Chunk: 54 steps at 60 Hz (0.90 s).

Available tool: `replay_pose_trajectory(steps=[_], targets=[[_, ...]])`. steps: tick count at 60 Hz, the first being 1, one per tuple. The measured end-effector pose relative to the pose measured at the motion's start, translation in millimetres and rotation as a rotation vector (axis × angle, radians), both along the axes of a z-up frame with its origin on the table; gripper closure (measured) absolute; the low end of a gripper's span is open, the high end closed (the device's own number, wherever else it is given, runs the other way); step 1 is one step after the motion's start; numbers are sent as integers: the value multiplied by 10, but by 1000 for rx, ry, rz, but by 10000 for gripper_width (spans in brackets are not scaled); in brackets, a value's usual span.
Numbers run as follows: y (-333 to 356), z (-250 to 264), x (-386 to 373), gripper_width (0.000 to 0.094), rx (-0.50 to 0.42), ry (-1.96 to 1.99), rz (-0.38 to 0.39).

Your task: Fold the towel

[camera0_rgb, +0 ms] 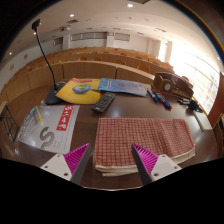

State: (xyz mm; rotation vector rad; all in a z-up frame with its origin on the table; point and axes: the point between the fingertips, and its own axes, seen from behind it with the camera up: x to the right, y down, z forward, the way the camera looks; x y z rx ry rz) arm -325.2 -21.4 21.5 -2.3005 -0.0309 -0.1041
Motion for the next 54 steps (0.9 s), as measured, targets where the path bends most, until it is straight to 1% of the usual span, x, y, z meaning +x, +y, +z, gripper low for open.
replay_pose_trajectory(steps=[2, 7, 9, 11, 12, 13, 18, 21, 29, 33, 37, 42, 47, 51, 54], targets=[[82, -34, 44, 107, -8, -15, 1], [261, -192, -16, 199, -25, -24, 7], [285, -249, -48, 252, -38, -18, 15], [291, -303, -56, 325, -52, -16, 21], [303, -309, -44, 354, -47, -20, 22], [320, -296, -36, 393, -38, -28, 22], [338, -292, 28, 670, -25, -91, 44], [358, -282, 109, 840, -13, -143, 43], [359, -272, 94, 882, -17, -158, 69], [318, -245, 61, 889, -28, -98, 66], [208, -159, -74, 890, -43, 8, 87], [66, 189, -357, 889, -11, 159, 130], [-75, 707, -441, 890, 49, 316, 169], [-100, 1089, -360, 890, 101, 416, 174], [-90, 1271, -215, 890, 130, 443, 159]])
